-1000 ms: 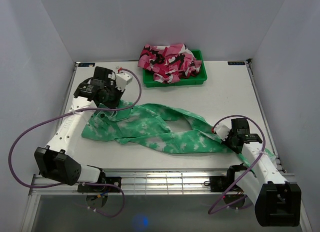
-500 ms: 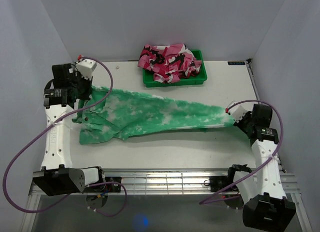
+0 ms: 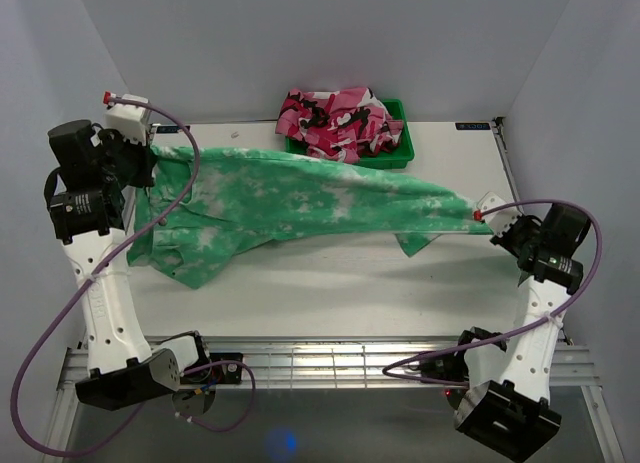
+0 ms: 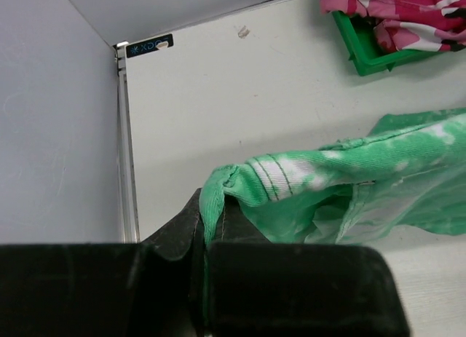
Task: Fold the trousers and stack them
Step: Flatten the trousers out
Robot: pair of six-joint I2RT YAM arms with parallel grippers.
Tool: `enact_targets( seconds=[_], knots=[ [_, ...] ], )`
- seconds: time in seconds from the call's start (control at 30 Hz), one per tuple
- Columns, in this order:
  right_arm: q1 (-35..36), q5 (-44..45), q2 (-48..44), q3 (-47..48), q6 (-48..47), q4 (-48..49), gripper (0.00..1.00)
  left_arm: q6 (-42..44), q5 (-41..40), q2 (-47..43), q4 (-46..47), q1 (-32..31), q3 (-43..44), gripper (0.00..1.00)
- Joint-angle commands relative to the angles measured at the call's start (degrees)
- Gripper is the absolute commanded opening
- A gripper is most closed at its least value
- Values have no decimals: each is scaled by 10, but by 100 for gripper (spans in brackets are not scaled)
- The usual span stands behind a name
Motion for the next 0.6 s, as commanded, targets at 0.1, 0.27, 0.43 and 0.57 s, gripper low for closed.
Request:
enact_targets(
  seconds=[0.1,0.27,0.43,0.57],
  knots=[
    [-14,4,-111,-146,-202,-110,8,80,7,-68,-15,13,-108,0],
    [-14,34,-193,-253,-331,-225,55,173,-17,-144,-14,14,-235,0],
    [-14,-6,-143,-207,-323,-241,92,224,-87,-176,32,14,-350,0],
    [-16,-60,-2,-80,-252,-272,92,255,-120,-179,75,16,-409,0]
  ],
)
